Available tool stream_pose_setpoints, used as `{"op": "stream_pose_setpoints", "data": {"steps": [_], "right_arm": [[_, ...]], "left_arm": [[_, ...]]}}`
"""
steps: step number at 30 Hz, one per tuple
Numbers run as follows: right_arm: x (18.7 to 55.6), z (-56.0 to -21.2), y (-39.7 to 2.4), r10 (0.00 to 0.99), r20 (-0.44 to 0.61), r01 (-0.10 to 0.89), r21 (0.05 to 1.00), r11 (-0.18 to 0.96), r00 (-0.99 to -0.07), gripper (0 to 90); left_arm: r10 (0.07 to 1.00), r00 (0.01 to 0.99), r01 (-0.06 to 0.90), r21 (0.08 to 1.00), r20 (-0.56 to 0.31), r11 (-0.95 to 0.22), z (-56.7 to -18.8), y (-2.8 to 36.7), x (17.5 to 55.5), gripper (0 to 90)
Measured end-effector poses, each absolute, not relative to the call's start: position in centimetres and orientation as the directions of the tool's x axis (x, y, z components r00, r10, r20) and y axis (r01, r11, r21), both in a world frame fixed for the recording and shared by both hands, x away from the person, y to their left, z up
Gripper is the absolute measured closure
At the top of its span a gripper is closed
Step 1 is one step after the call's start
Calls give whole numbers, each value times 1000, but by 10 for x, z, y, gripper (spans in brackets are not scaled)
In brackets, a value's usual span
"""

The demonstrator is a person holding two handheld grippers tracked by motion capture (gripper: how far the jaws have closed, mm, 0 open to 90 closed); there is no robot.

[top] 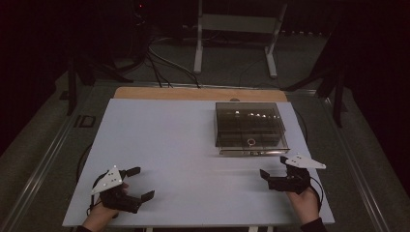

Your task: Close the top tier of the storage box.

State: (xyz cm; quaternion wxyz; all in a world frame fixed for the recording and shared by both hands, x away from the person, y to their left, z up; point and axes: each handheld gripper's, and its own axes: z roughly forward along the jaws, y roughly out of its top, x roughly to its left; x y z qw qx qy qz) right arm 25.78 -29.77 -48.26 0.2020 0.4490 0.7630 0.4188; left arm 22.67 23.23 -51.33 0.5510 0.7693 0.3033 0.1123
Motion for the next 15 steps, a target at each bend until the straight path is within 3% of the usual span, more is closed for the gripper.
{"op": "stream_pose_setpoints", "data": {"steps": [15], "right_arm": [[257, -467, -283, 862, 62, 483, 847, 221, -503, 66]], "left_arm": [[591, 790, 343, 917, -164, -205, -513, 232, 226, 0]]}}
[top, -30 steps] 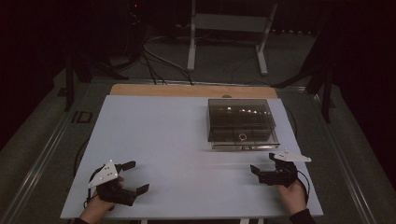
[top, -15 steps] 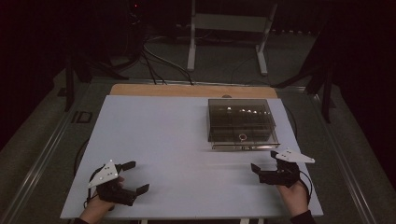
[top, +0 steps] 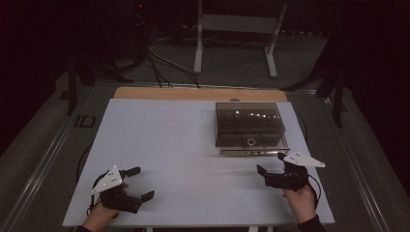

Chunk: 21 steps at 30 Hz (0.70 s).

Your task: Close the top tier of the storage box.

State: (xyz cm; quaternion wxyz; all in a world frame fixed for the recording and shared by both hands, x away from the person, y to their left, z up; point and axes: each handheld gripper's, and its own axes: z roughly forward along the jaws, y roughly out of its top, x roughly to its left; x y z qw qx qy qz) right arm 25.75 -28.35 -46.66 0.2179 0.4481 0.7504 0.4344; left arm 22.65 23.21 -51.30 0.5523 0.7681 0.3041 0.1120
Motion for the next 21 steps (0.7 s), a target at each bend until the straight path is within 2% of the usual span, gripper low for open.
{"op": "stream_pose_setpoints", "data": {"steps": [9, 18, 21], "right_arm": [[259, -464, -272, 891, 3, 474, 848, 239, -454, 66], [266, -469, -265, 884, 31, 501, 833, 236, -467, 67], [268, -474, -265, 889, 11, 502, 828, 248, -458, 148]], "left_arm": [[590, 791, 346, 914, -164, -210, -513, 232, 227, 0], [591, 790, 343, 918, -166, -200, -513, 232, 227, 0], [591, 790, 344, 916, -163, -207, -513, 232, 227, 0]]}}
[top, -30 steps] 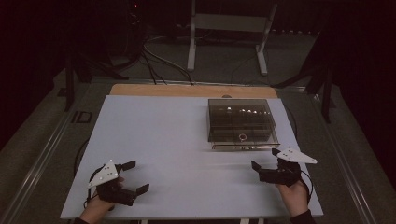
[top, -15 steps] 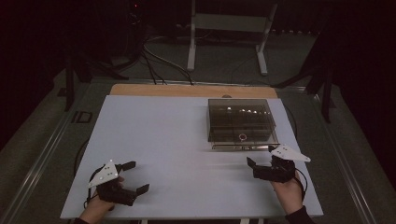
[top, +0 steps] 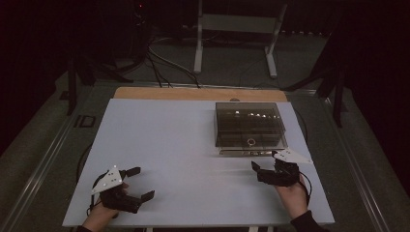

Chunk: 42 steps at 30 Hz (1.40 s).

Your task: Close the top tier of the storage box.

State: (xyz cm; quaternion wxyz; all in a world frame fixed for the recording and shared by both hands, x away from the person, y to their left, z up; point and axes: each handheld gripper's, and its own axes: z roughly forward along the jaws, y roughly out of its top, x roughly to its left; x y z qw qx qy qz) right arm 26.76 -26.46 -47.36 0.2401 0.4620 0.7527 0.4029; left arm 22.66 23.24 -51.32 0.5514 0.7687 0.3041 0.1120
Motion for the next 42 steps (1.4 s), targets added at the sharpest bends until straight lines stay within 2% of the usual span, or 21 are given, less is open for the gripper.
{"op": "stream_pose_setpoints", "data": {"steps": [5, 10, 18, 20, 25, 27, 32, 34, 42], "right_arm": [[267, -480, -267, 892, 12, 521, 815, 253, -452, 162], [266, -483, -270, 893, -14, 531, 800, 280, -449, 262], [266, -487, -273, 891, 4, 555, 783, 280, -455, 329], [266, -487, -273, 892, 10, 553, 787, 272, -453, 380], [265, -485, -273, 893, 3, 545, 793, 271, -450, 438], [265, -485, -272, 897, -9, 542, 794, 276, -443, 529], [265, -484, -270, 906, -23, 546, 791, 275, -422, 613], [265, -484, -270, 904, -27, 548, 787, 283, -428, 680], [264, -482, -269, 898, -36, 543, 785, 297, -439, 851]], "left_arm": [[590, 791, 345, 915, -164, -208, -513, 232, 227, 0], [590, 790, 346, 915, -165, -208, -513, 233, 227, 0], [589, 791, 344, 917, -166, -204, -513, 233, 227, 0], [589, 791, 343, 918, -167, -201, -513, 232, 227, 0], [590, 790, 344, 917, -167, -201, -513, 233, 227, 0], [590, 790, 346, 915, -165, -208, -514, 232, 227, 0], [590, 791, 343, 917, -165, -203, -513, 233, 227, 0], [591, 790, 346, 915, -166, -207, -513, 233, 227, 0], [590, 790, 344, 917, -165, -204, -513, 232, 227, 0]]}}
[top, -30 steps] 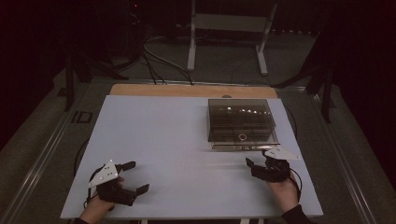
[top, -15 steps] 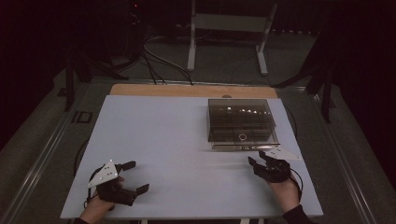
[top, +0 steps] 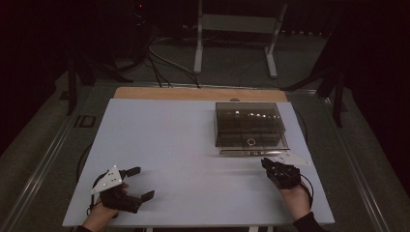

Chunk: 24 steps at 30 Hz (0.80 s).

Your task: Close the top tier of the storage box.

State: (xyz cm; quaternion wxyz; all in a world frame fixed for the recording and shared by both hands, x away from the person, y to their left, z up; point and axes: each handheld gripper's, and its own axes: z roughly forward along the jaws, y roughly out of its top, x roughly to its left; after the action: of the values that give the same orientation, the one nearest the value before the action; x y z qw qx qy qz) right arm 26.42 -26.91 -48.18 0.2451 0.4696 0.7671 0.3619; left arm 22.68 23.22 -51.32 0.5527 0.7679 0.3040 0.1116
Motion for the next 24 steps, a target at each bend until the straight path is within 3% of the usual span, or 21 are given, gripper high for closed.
{"op": "stream_pose_setpoints", "data": {"steps": [3, 24], "right_arm": [[264, -480, -269, 898, -36, 537, 790, 294, -438, 897], [267, -475, -268, 890, -92, 481, 814, 325, -446, 900]], "left_arm": [[591, 790, 346, 915, -164, -208, -514, 232, 227, 0], [591, 790, 344, 916, -164, -206, -513, 232, 227, 0]]}}
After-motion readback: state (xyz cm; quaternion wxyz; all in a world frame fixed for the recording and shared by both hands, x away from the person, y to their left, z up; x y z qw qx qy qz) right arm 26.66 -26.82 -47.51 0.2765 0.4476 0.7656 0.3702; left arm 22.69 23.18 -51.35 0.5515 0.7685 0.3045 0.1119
